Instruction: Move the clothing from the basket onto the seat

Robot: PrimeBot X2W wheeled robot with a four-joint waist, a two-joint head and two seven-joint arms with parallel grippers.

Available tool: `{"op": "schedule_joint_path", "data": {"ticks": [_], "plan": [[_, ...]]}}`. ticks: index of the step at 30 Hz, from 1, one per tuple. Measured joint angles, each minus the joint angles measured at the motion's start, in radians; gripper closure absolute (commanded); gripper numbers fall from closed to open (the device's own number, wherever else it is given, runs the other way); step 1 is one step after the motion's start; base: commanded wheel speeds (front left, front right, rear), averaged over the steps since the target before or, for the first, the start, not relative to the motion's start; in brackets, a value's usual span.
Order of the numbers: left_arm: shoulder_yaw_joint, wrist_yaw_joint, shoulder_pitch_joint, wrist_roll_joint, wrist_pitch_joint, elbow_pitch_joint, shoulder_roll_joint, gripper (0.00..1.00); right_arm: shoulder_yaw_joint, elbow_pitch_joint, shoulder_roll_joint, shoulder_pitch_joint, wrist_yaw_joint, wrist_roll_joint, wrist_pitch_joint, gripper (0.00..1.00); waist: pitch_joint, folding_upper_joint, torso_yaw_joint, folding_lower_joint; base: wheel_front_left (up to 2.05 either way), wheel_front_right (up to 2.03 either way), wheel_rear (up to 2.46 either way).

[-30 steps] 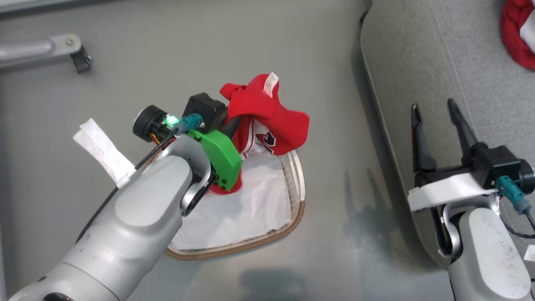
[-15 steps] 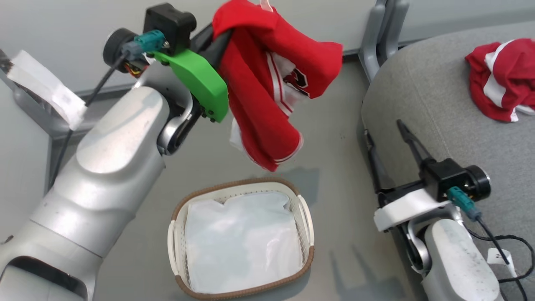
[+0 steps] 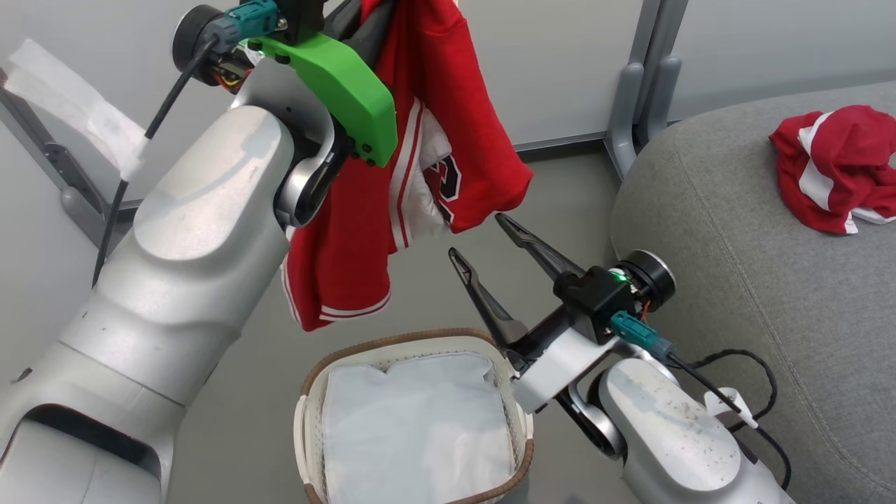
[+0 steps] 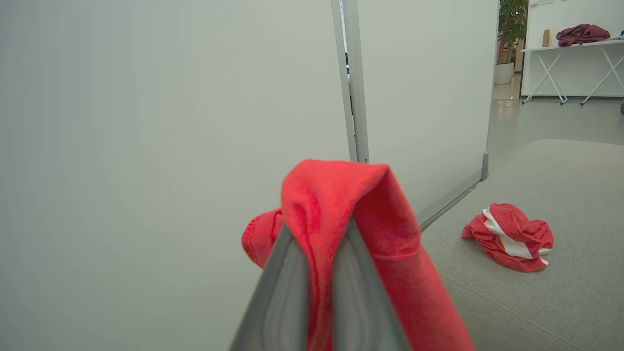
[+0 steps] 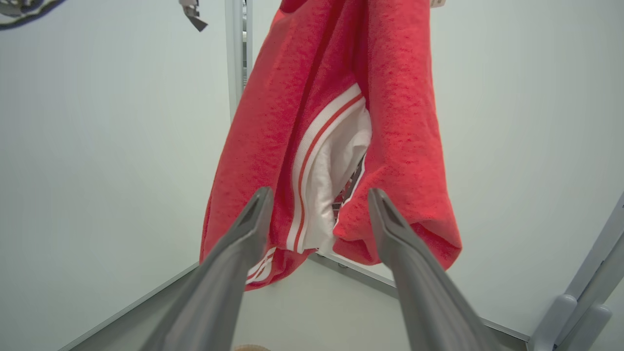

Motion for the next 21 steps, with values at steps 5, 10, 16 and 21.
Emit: {"op": "schedule_joint_path", "data": {"ticks": [5,10,16,21], "plan": [[-0.015,0.005,-0.002,-0.001,0.016,0.0,-0.025,1.0,0.066,0.052,0.0,-0.052,0.0,0.054,0.0,0.0,-0.018,0.0,0.017,0.0,0.0,0.0,0.0],[-0.03,0.006,-0.002,-0.005,0.034,-0.03,-0.049,1.0,0.054,0.11,0.0,-0.097,0.0,0.069,0.0,0.0,-0.031,0.0,0.037,0.0,0.0,0.0,0.0],[-0.05,0.006,-0.001,-0.019,0.062,-0.087,-0.072,1.0,0.01,0.176,0.0,-0.137,0.0,0.037,0.0,0.0,-0.039,0.0,0.053,0.0,0.0,0.0,0.0],[-0.064,0.015,0.001,-0.024,0.084,-0.132,-0.083,1.0,-0.009,0.217,0.0,-0.151,0.0,0.012,0.0,0.0,-0.043,0.0,0.066,0.0,0.0,0.0,0.0]]}}
